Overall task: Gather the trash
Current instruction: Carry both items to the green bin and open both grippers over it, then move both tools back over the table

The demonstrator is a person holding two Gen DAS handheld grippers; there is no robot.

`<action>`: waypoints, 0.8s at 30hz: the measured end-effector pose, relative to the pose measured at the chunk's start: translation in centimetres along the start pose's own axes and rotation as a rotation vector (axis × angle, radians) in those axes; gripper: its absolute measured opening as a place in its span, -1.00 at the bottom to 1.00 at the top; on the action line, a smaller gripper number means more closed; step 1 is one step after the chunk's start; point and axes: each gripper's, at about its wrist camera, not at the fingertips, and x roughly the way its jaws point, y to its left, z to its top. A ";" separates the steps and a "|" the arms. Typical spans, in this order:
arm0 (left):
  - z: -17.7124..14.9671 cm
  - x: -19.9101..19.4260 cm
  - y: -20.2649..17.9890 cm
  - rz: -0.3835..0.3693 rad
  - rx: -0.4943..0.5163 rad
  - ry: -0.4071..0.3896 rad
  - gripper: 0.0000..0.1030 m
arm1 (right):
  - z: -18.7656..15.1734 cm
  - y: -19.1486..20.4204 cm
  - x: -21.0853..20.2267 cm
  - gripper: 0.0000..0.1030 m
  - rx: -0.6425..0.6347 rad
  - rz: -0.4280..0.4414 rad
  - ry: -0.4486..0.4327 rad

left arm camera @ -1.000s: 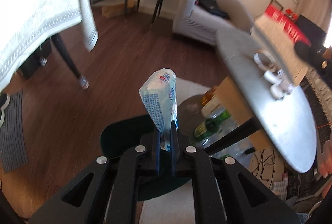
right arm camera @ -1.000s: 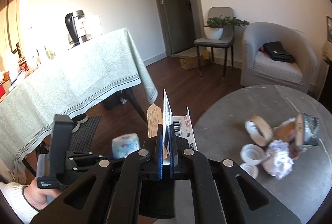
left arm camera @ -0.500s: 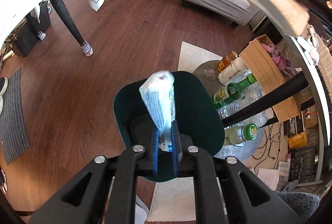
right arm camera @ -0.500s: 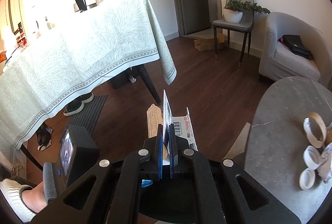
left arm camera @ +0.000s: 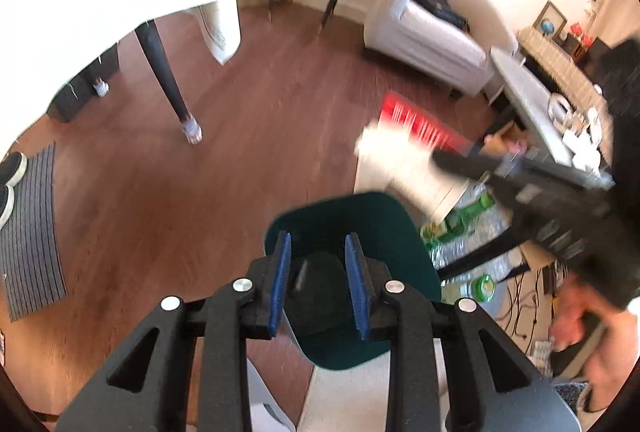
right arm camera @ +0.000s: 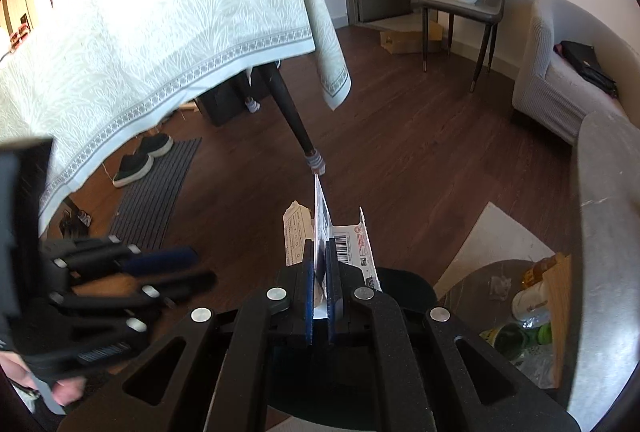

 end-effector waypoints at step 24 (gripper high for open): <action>3.6 -7.2 -5.2 -0.116 0.012 -0.256 -0.72 | -7.7 -2.3 4.4 -0.37 -0.033 -0.080 0.276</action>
